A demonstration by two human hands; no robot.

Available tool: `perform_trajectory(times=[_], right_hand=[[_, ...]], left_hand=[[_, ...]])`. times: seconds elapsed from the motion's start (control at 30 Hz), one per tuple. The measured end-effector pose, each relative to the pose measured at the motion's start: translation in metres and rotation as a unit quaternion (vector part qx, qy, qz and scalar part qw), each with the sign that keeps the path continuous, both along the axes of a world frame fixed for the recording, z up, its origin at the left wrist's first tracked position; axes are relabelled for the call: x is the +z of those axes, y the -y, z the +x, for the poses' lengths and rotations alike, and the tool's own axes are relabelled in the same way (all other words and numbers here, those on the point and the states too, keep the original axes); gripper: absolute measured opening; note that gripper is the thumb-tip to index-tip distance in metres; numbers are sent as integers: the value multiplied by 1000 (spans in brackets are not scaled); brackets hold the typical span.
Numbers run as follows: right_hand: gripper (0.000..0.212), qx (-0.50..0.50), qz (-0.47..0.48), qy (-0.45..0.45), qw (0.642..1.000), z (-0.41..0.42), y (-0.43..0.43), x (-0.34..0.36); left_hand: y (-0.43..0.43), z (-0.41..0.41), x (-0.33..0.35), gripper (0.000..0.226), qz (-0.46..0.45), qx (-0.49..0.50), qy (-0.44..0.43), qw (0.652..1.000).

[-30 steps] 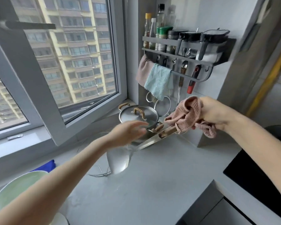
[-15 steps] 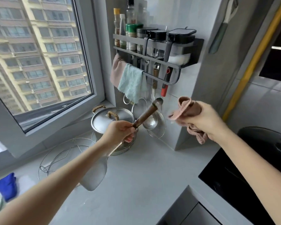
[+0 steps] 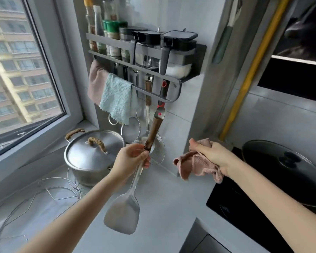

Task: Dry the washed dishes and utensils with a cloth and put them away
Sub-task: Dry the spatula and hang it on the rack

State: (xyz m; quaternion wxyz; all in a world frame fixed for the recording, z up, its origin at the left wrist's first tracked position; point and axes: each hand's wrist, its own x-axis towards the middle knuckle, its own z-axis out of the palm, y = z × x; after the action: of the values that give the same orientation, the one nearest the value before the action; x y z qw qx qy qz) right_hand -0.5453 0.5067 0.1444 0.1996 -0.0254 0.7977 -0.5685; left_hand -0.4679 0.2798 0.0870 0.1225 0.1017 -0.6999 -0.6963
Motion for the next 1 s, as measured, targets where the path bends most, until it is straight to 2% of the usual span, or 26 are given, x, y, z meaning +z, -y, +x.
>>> perform_trajectory(times=[0.27, 0.5, 0.63, 0.73, 0.9, 1.0], right_hand=[[32, -92, 29, -133, 986, -30, 15, 11], [26, -111, 31, -146, 983, -42, 21, 17], [26, -116, 46, -167, 978, -47, 23, 17], [26, -115, 70, -182, 974, -51, 25, 15], [34, -123, 114, -190, 968, -58, 27, 10], [52, -112, 133, -184, 967, -58, 30, 10]], left_hand=[[-12, -49, -9, 7, 0, -15, -27, 1000], [-9, -86, -11, 10, 47, -29, -19, 998], [-3, -103, -8, 7, 86, -51, -45, 994], [1, -109, -6, 14, 121, -67, -68, 988], [5, -120, 1, 16, 116, -83, -95, 985], [4, -126, 5, 18, 115, -83, -103, 984]])
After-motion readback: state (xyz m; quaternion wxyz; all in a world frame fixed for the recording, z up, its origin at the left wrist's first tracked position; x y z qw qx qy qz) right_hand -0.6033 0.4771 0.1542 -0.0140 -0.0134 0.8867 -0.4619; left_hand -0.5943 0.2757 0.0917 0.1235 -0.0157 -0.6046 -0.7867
